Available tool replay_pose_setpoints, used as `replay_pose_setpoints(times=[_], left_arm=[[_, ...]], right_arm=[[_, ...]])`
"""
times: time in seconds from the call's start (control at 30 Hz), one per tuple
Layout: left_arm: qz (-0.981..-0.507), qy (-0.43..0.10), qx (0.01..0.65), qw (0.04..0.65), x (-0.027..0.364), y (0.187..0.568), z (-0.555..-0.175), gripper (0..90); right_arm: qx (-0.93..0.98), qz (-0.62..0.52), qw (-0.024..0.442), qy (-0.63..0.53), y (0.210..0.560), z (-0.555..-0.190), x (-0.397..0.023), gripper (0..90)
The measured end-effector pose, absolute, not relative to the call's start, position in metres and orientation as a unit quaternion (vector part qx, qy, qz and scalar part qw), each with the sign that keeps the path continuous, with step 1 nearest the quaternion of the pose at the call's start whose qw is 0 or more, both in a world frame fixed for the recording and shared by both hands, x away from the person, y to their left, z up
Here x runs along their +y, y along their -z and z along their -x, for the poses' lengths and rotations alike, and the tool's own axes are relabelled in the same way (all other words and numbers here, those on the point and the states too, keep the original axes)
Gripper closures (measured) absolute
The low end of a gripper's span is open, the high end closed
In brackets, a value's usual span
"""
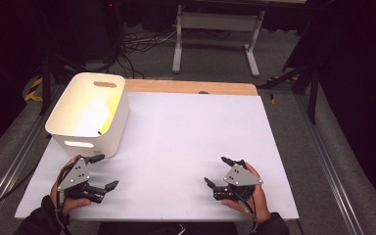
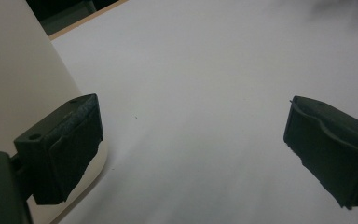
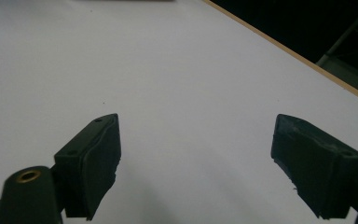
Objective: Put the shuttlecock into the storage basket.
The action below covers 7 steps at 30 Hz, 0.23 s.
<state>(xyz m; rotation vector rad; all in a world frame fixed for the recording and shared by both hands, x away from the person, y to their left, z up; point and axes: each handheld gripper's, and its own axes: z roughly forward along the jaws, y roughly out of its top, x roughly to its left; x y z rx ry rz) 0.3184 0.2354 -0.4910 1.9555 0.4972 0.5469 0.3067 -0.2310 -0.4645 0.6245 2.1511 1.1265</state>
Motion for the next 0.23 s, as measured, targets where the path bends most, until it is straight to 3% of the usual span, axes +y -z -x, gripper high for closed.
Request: replay_pose_setpoints(times=[0.23], left_arm=[[-0.809,-0.228,0.208,0.500,0.2350,0.4907,-0.3195,5.5]], right_arm=[[0.815,-0.237,0.310,-0.428,0.4647,-0.3065,-0.2314,17.2]])
